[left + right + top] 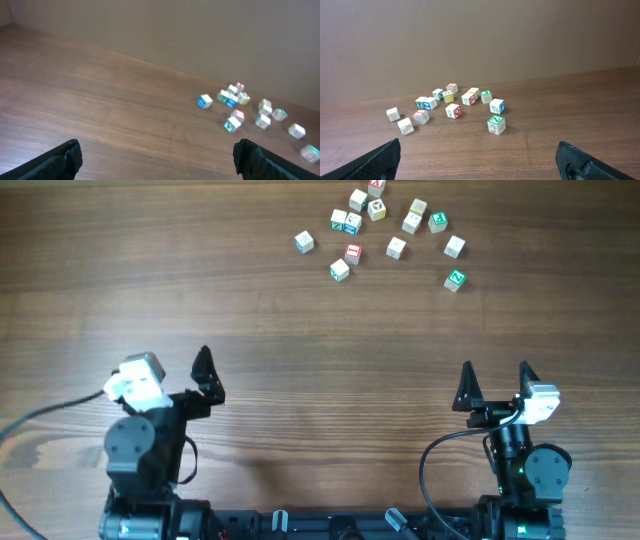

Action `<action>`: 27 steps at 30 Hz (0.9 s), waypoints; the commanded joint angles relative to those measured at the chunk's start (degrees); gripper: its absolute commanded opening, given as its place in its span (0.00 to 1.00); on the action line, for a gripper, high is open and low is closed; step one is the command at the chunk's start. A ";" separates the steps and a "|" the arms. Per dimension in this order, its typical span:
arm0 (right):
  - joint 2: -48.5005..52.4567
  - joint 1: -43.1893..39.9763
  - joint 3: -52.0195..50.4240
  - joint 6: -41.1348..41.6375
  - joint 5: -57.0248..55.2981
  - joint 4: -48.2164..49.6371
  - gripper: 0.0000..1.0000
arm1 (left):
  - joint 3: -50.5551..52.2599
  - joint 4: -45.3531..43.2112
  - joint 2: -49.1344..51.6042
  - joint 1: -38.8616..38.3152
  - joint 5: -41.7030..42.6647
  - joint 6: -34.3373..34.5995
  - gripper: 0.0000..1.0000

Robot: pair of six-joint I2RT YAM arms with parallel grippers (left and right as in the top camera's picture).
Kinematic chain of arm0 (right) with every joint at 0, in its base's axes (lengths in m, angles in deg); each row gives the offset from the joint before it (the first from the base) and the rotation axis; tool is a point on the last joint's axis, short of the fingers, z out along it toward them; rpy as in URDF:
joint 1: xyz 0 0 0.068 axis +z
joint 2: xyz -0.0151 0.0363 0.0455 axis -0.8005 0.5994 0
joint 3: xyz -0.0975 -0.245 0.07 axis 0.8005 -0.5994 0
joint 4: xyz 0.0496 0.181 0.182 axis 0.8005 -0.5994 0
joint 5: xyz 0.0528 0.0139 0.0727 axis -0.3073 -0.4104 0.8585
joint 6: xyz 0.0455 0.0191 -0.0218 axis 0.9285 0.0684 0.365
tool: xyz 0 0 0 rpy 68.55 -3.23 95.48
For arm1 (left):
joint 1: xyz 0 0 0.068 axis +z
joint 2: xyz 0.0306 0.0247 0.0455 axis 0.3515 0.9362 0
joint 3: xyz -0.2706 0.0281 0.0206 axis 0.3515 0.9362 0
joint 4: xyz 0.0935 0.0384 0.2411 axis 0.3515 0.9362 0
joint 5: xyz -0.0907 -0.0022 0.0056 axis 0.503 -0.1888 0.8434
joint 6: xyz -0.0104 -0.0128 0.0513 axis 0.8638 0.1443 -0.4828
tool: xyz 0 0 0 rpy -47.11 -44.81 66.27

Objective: Form a horizontal line
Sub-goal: 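Reach the left gripper forward toward the bee-picture block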

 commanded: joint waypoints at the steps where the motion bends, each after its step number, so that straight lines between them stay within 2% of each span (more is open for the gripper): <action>1: -0.17 0.22 -0.07 -1.03 0.92 0.37 1.00 | -7.67 3.32 4.48 0.24 2.12 -1.14 1.00; 3: -0.17 0.22 -0.07 -1.03 0.92 0.37 1.00 | -12.28 7.45 7.34 0.24 4.28 -1.16 1.00; 6: -0.17 0.22 -0.07 -1.03 0.92 0.37 1.00 | -13.75 9.66 8.57 0.24 14.82 -1.14 1.00; 11: -0.17 0.22 -0.07 -1.01 0.92 0.37 1.00 | -13.90 6.12 8.59 0.24 25.38 -0.96 1.00; 15: -0.17 0.22 -0.07 -1.03 0.92 0.37 0.99 | -17.59 5.49 11.37 0.24 24.24 1.53 1.00; 27: -0.17 0.22 -0.07 -1.01 0.92 0.35 1.00 | -41.07 8.70 45.51 0.07 24.59 5.20 1.00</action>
